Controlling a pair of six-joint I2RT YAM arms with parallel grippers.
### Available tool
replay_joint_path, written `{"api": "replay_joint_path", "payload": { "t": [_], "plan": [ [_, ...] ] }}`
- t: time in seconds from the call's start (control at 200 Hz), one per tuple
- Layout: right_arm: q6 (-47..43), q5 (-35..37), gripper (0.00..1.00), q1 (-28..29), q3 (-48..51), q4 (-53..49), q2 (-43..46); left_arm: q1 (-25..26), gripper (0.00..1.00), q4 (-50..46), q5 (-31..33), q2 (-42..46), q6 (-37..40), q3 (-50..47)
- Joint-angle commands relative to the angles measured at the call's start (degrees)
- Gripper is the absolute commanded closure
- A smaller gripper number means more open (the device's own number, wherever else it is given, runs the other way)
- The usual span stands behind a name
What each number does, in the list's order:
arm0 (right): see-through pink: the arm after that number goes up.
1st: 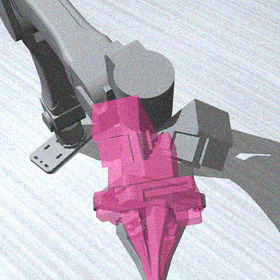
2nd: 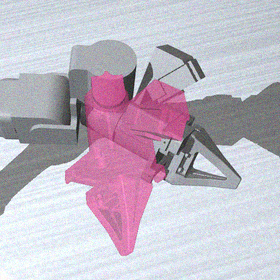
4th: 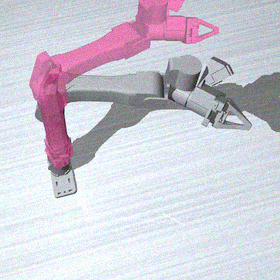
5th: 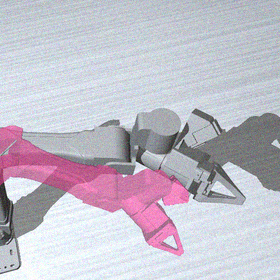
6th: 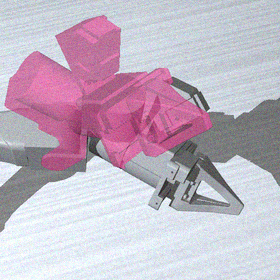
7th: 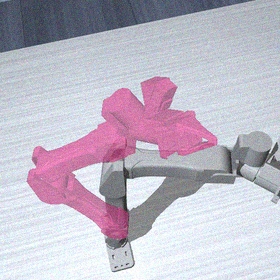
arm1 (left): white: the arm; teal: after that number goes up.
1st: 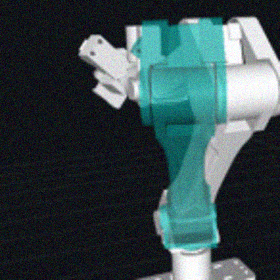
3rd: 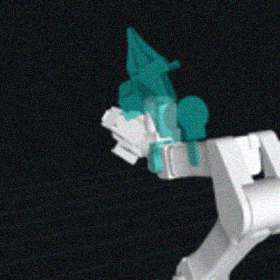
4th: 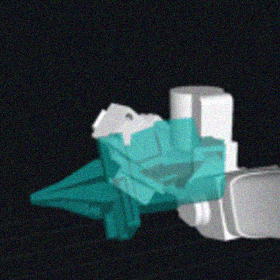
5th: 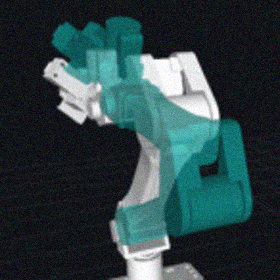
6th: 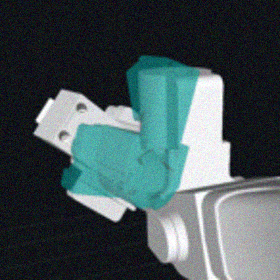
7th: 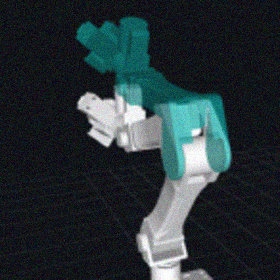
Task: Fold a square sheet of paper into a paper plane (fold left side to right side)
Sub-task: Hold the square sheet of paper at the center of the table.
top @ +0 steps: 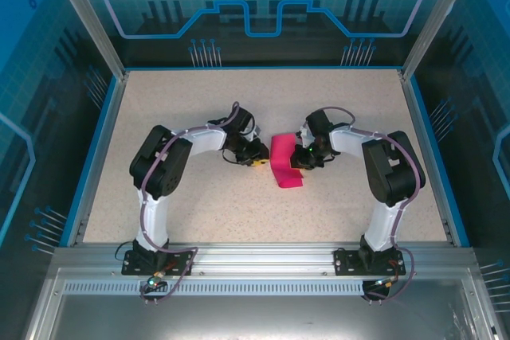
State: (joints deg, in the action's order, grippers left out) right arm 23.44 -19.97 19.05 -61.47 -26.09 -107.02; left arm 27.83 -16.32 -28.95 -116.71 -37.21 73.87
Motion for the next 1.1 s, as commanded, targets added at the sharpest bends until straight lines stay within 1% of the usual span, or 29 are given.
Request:
{"api": "replay_joint_path", "payload": {
  "t": [0.0,0.125,0.27,0.505,0.815,0.94,1.095],
  "plan": [
    [-0.75,1.71,0.87,0.82,0.52,-3.75,-2.44,2.24,0.75,1.1,-2.5,-0.11,-0.51,3.76],
    [-0.74,1.55,0.87,0.9,0.55,-3.75,-2.45,3.75,0.73,1.3,-2.88,-3.85,-1.02,7.72],
    [-0.51,0.9,0.87,0.95,0.67,-3.37,-2.18,4.23,0.72,0.77,-1.73,-6.82,-1.11,9.5],
    [0.3,-1.89,0.87,0.87,1.52,0.09,-0.54,4.47,0.72,-0.39,0.63,-8.54,-0.93,7.73],
    [2.18,-6.83,0.87,-2.75,3.43,7.46,7.87,4.44,0.73,-0.65,2.08,-8.8,-1.12,3.83],
    [2.75,-6.7,0.88,-3.7,1.92,8.95,6.81,4.47,0.73,-0.63,2.23,-8.95,-1.12,3.83],
    [3.39,-7.06,0.88,-3.65,-1.46,9.7,2.04,4.59,0.73,-0.81,2.12,-9.26,-1.11,4.41]
  ]
}}
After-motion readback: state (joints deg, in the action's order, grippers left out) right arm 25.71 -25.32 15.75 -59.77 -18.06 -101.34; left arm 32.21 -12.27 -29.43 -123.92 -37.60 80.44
